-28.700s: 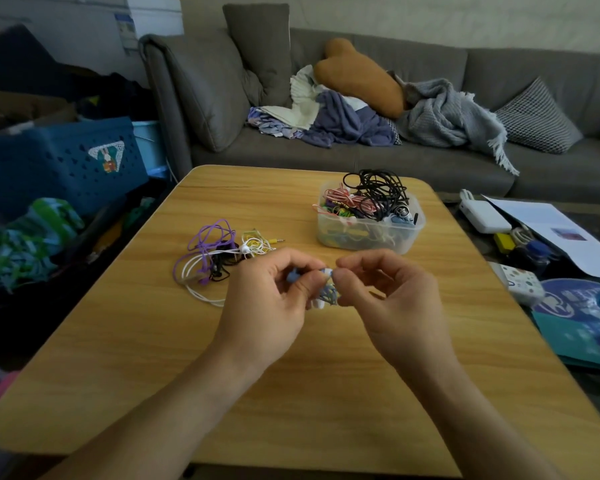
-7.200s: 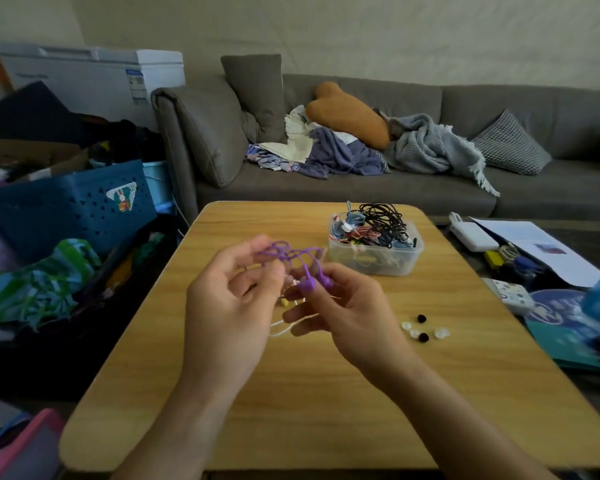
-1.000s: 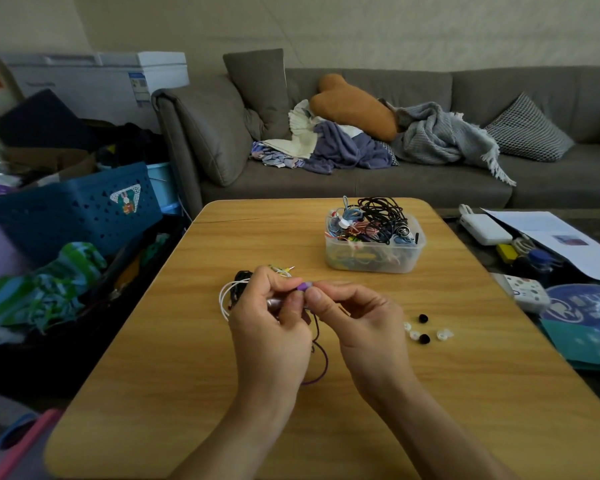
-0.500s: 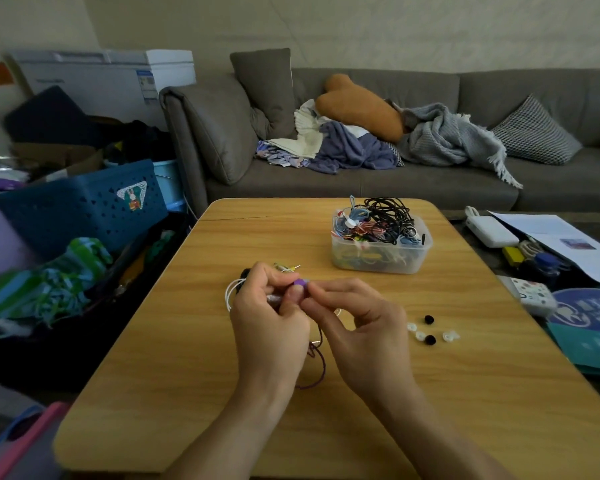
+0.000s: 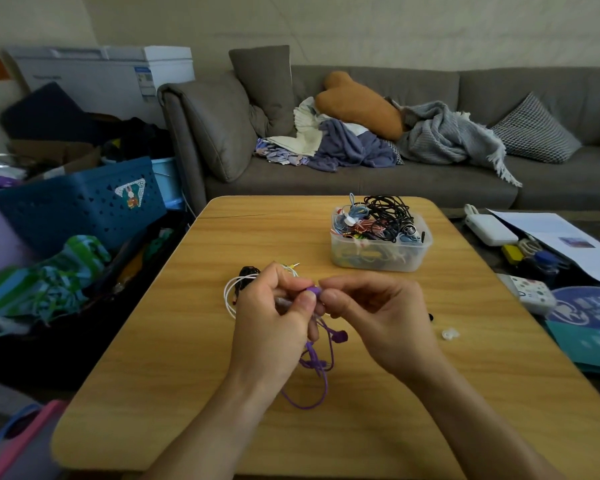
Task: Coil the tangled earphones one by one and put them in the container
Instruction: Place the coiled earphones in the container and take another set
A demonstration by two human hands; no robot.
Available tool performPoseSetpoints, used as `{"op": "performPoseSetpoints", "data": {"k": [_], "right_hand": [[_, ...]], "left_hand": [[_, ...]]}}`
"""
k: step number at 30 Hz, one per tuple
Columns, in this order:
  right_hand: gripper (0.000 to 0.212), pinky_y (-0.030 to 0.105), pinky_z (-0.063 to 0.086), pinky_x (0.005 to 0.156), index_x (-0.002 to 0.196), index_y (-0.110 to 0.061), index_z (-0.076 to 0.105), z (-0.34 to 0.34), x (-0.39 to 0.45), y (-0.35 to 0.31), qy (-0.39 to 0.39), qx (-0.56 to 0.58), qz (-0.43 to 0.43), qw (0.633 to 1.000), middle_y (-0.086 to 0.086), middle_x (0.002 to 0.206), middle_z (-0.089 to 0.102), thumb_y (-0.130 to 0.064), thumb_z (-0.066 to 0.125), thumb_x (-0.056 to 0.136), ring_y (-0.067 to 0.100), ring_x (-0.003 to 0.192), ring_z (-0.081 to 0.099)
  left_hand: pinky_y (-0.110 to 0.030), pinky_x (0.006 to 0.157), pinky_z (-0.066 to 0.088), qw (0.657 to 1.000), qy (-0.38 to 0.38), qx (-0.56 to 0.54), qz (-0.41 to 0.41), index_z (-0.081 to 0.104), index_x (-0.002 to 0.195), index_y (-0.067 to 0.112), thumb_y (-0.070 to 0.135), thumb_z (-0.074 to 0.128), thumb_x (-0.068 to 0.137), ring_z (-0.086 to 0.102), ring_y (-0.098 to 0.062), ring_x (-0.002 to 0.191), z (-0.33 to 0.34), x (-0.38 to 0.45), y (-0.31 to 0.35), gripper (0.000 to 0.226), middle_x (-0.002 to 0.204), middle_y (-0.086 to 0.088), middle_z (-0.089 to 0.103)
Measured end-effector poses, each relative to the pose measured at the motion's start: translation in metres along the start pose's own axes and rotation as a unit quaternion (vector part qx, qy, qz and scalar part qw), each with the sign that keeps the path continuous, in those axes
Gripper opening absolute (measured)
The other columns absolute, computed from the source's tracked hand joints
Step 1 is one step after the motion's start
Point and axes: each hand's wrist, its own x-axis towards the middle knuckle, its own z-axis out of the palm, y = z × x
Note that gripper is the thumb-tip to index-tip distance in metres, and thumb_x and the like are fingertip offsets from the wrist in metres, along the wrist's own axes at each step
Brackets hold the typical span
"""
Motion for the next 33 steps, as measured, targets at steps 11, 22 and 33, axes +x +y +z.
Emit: {"op": "performPoseSetpoints", "data": {"k": [11, 22, 33], "right_hand": [[0.012, 0.028, 0.055, 0.067, 0.088, -0.017, 0.08, -0.002, -0.002, 0.005, -0.009, -0.257, -0.173, 0.951, -0.008, 0.08, 0.073, -0.009, 0.08, 0.08, 0.009, 0.074, 0.069], [0.027, 0.02, 0.045, 0.053, 0.092, 0.002, 0.076, 0.005, -0.01, 0.0, 0.046, 0.094, 0.207, 0.973, 0.007, 0.065, 0.066, -0.015, 0.075, 0.071, 0.012, 0.055, 0.05], [0.015, 0.019, 0.048, 0.057, 0.094, -0.015, 0.075, -0.009, -0.006, 0.0, 0.017, -0.016, 0.156, 0.987, 0.0, 0.071, 0.073, -0.014, 0.075, 0.079, 0.008, 0.062, 0.06]], "left_hand": [[-0.019, 0.039, 0.037, 0.963, -0.111, -0.119, -0.213, 0.053, 0.081, 0.005, -0.01, 0.049, 0.093, 0.044, -0.015, 0.038, -0.02, 0.007, 0.008, 0.02, 0.058, -0.011, 0.06], [-0.021, 0.05, 0.04, 0.979, -0.105, 0.161, 0.069, 0.054, 0.073, 0.016, -0.009, 0.065, 0.083, 0.051, -0.004, 0.046, -0.015, 0.01, -0.007, 0.029, 0.054, 0.012, 0.059], [-0.024, 0.051, 0.048, 0.983, -0.104, 0.144, 0.051, 0.06, 0.09, 0.016, 0.004, 0.061, 0.092, 0.062, -0.012, 0.052, -0.011, 0.007, -0.008, 0.013, 0.063, 0.0, 0.065]]}}
